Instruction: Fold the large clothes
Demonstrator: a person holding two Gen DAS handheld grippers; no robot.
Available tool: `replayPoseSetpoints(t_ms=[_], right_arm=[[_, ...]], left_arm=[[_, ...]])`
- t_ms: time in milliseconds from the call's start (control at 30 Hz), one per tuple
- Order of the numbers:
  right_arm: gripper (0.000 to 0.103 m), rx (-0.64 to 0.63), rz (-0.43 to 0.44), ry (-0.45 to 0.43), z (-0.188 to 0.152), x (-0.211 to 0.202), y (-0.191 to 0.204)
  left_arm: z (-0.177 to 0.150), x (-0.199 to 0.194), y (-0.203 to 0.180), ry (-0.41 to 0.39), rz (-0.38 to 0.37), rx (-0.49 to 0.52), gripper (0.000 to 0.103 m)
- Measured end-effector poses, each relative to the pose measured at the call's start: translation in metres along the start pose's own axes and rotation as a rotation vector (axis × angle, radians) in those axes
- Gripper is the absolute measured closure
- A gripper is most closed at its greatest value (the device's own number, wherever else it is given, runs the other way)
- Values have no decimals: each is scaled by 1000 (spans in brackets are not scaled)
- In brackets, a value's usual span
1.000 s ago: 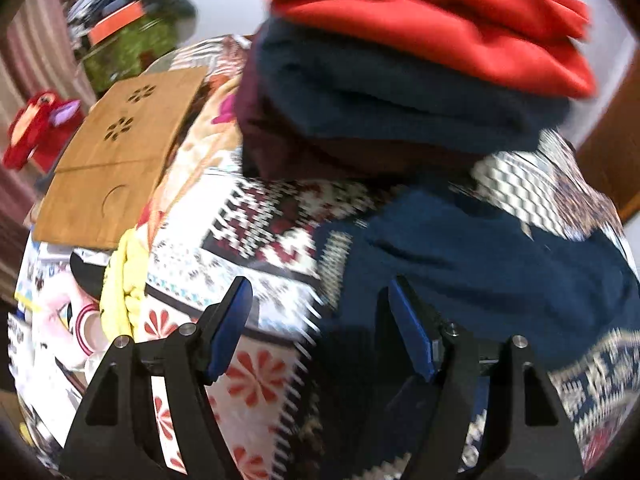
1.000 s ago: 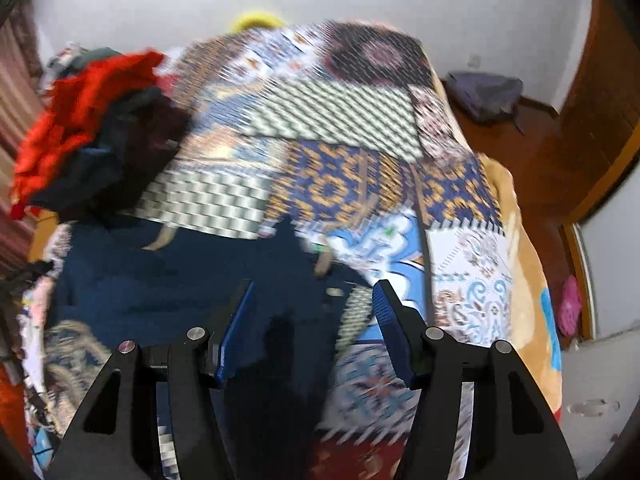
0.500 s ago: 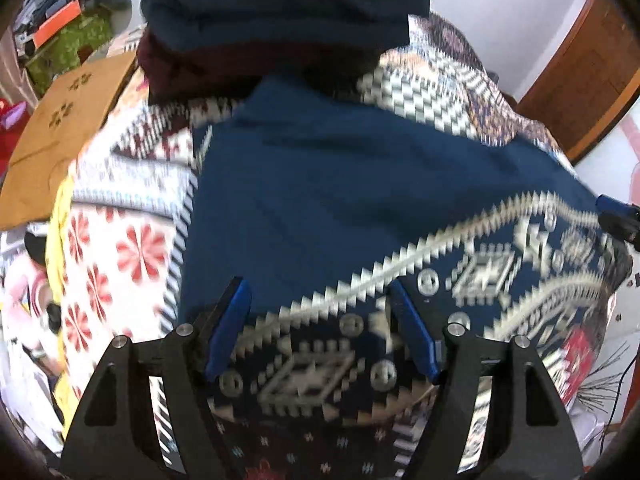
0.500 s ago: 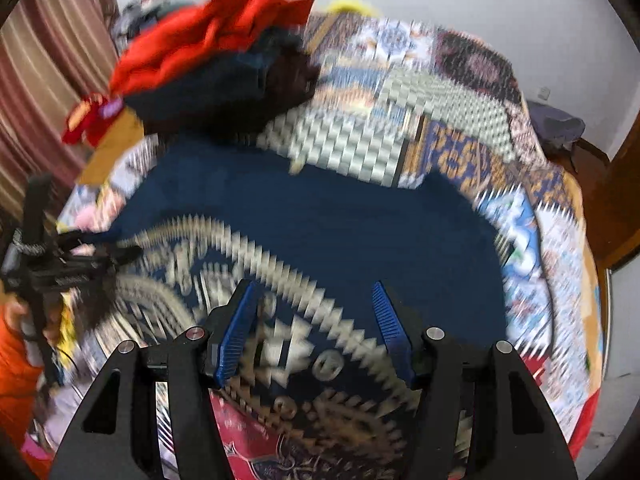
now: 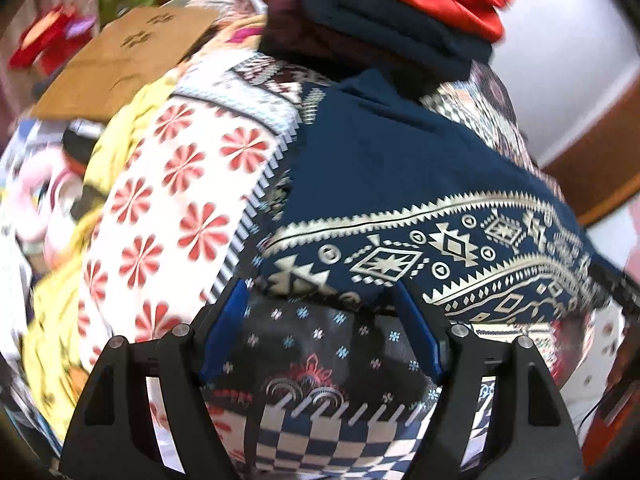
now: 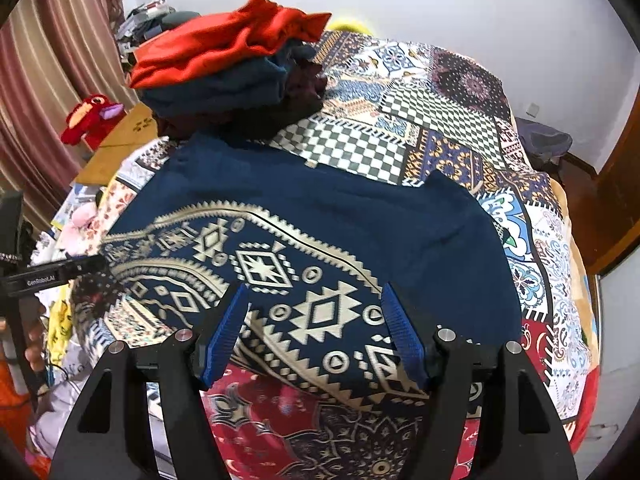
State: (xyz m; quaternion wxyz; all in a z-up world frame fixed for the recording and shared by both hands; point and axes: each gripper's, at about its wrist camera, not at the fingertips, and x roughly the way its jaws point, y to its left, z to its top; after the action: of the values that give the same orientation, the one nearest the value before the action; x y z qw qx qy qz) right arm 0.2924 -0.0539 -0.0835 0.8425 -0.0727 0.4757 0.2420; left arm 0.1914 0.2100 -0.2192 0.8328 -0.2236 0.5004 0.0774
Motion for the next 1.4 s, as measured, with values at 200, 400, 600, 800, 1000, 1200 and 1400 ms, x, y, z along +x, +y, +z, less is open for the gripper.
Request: replayPoseSetpoints(t_ms=[200, 400, 600, 800, 1000, 1200, 1400], right_arm=[[38, -16, 11, -29, 0, -6, 13], [38, -26, 18, -36, 2, -4, 20], [37, 5, 19, -33, 5, 2, 16], [37, 29, 5, -24, 9, 7, 9], [37, 38, -6, -15, 19, 10, 10], [37, 20, 14, -27, 33, 13, 24], [30, -2, 120, 48, 30, 43, 56]], left_arm=[[-10, 9, 7, 85, -166, -109, 28], [-1, 28, -6, 138, -327, -136, 28], [35, 61, -15, 134, -361, -166, 28], [62, 83, -20, 58, -274, -189, 31], [72, 71, -23, 0, -208, -188, 81], [74, 8, -29, -135, -225, -144, 86], [70, -60, -47, -326, -172, -56, 87]])
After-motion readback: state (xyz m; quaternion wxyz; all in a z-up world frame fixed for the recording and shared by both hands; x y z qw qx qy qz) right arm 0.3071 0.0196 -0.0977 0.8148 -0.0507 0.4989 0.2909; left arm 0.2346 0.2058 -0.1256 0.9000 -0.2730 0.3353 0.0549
